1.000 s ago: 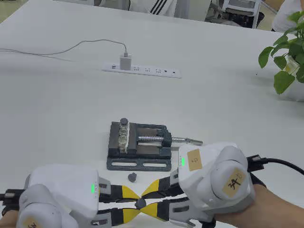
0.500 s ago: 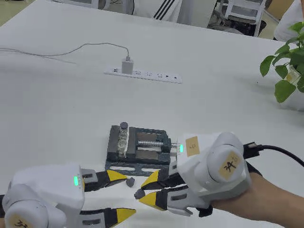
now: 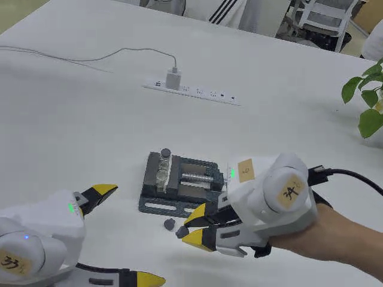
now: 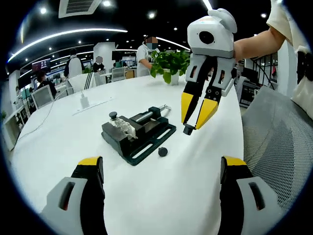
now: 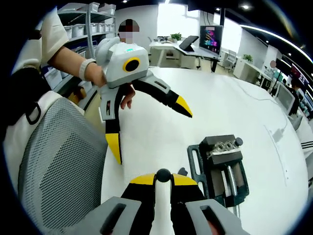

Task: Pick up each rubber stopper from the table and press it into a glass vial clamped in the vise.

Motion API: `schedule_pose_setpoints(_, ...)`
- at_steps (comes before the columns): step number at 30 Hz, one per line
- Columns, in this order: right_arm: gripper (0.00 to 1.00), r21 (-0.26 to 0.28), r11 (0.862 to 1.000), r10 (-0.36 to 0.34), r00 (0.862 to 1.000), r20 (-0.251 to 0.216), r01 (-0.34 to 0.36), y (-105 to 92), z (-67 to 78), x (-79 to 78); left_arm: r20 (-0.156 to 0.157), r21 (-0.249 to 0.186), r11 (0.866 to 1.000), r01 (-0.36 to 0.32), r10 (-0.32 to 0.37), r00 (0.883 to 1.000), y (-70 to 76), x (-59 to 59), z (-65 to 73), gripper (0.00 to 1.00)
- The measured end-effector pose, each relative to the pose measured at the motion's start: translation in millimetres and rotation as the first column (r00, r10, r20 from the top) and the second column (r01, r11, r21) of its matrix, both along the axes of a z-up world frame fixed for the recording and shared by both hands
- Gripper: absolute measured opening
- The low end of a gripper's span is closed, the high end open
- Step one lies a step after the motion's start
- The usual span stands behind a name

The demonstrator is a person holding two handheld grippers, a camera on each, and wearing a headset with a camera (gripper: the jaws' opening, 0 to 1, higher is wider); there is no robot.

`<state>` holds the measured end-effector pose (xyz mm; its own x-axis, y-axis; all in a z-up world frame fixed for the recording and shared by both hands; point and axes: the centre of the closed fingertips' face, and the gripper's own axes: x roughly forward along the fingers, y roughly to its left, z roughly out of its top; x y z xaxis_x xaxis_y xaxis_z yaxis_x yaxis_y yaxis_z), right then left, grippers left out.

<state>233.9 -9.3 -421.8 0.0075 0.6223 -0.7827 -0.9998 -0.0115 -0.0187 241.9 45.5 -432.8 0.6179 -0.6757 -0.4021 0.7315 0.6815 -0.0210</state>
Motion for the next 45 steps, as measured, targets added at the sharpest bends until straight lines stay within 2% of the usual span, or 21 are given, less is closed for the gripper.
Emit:
schedule_pose_setpoints(7, 0.06, -0.018, 1.000, 0.019, 1.000, 0.008, -0.019, -0.4, 4.0, 11.8, -0.005, 0.013, 1.000, -0.026, 0.026, 1.000, 10.0, -0.5, -1.8, 0.99)
schedule_pose_setpoints(10, 0.06, -0.031, 0.999, 0.036, 0.999, 0.016, -0.036, -0.8, 7.5, 19.8, 0.002, 0.021, 0.999, -0.037, 0.037, 0.999, 14.1, 0.7, -1.2, 0.99)
schedule_pose_setpoints(20, 0.05, -0.093, 0.990, 0.111, 0.993, 0.026, -0.109, -2.7, 20.7, 58.9, 0.002, 0.035, 0.998, -0.055, 0.055, 0.998, 15.6, -2.3, 2.5, 0.99)
schedule_pose_setpoints(23, 0.05, -0.142, 0.979, 0.152, 0.987, 0.049, -0.143, -2.8, 19.5, 69.0, -0.006, 0.030, 0.998, -0.057, 0.057, 0.998, 14.5, -3.4, 2.0, 0.99)
schedule_pose_setpoints(26, 0.05, -0.170, 0.967, 0.196, 0.980, 0.038, -0.187, 0.2, 20.3, 72.4, -0.009, 0.028, 0.998, -0.054, 0.054, 0.998, 13.5, -4.1, 0.8, 0.99)
schedule_pose_setpoints(28, 0.05, -0.200, 0.956, 0.229, 0.972, 0.044, -0.216, 1.9, 18.6, 80.6, -0.009, 0.038, 0.998, -0.049, 0.049, 0.999, 13.0, -4.2, -0.6, 0.99)
schedule_pose_setpoints(31, 0.05, -0.225, 0.943, 0.261, 0.964, 0.046, -0.244, 7.4, 20.4, 84.3, -0.010, 0.038, 0.998, -0.047, 0.048, 0.999, 12.3, -4.2, -0.9, 0.99)
schedule_pose_setpoints(33, 0.05, -0.255, 0.925, 0.304, 0.951, 0.053, -0.281, 10.3, 21.0, 87.1, -0.014, 0.040, 0.998, -0.045, 0.046, 0.999, 12.2, -4.2, -1.7, 0.99)
schedule_pose_setpoints(35, 0.05, -0.265, 0.917, 0.324, 0.944, 0.059, -0.298, 15.2, 21.8, 90.3, -0.014, 0.043, 0.998, -0.044, 0.045, 0.999, 12.8, -4.3, -2.1, 0.99)
schedule_pose_setpoints(36, 0.05, -0.279, 0.906, 0.349, 0.935, 0.062, -0.320, 18.2, 22.3, 92.8, -0.016, 0.043, 0.998, -0.043, 0.043, 0.999, 13.7, -4.5, -1.9, 0.99)
schedule_pose_setpoints(39, 0.05, -0.297, 0.891, 0.381, 0.921, 0.075, -0.344, 28.3, 22.7, 105.8, -0.019, 0.041, 0.998, -0.048, 0.049, 0.999, 17.2, -4.2, -0.7, 0.99)
schedule_pose_setpoints(40, 0.05, -0.296, 0.889, 0.387, 0.919, 0.079, -0.349, 31.1, 23.1, 108.2, -0.021, 0.042, 0.998, -0.050, 0.051, 0.998, 18.4, -4.3, -0.9, 0.99)
schedule_pose_setpoints(43, 0.05, -0.311, 0.874, 0.416, 0.906, 0.076, -0.375, 40.1, 23.1, 113.1, -0.027, 0.045, 0.997, -0.060, 0.061, 0.998, 22.3, -4.8, -1.7, 0.99)
schedule_pose_setpoints(45, 0.05, -0.326, 0.857, 0.443, 0.894, 0.068, -0.400, 41.5, 21.4, 113.6, -0.027, 0.045, 0.997, -0.064, 0.065, 0.998, 23.3, -5.2, -1.8, 0.99)
